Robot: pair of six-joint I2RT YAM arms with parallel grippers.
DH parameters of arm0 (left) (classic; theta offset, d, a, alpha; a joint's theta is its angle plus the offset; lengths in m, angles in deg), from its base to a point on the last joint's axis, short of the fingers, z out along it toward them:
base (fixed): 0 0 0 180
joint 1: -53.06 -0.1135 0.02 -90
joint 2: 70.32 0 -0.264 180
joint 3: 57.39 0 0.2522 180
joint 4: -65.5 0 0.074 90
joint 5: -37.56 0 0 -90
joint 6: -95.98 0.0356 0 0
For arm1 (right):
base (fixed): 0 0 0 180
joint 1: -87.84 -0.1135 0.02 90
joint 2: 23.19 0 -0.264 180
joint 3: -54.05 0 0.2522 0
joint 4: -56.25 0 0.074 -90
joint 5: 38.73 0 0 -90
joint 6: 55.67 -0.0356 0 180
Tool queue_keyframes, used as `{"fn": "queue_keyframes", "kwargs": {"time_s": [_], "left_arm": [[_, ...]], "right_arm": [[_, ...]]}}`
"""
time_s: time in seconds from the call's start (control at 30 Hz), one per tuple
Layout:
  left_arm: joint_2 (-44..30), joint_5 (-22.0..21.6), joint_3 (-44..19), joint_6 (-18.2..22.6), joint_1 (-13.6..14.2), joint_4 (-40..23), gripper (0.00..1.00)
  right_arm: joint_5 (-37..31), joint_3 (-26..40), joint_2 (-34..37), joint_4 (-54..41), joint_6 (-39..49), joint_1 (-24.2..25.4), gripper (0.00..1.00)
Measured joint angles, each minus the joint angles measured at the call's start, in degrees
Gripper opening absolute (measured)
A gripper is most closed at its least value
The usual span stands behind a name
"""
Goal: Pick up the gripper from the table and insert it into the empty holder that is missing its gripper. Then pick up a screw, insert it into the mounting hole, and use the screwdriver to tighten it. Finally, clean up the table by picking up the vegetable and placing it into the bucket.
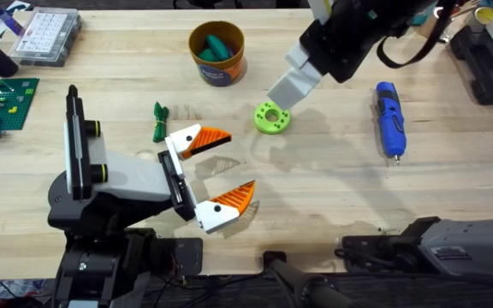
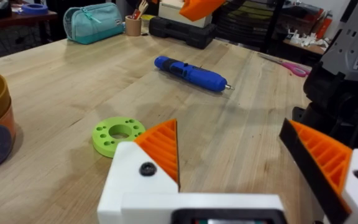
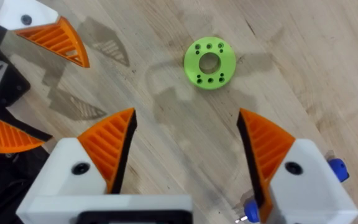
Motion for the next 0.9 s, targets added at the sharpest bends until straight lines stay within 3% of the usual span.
{"fn": "queue_keyframes", "kwargs": {"time_s": [0.9], "left_arm": [[0.0, 0.02, 0.0, -0.02, 0.0, 0.08, 0.989]], "right_arm": [[8.2, -0.02, 0.03, -6.55, 4.58, -2.51, 0.976]]}}
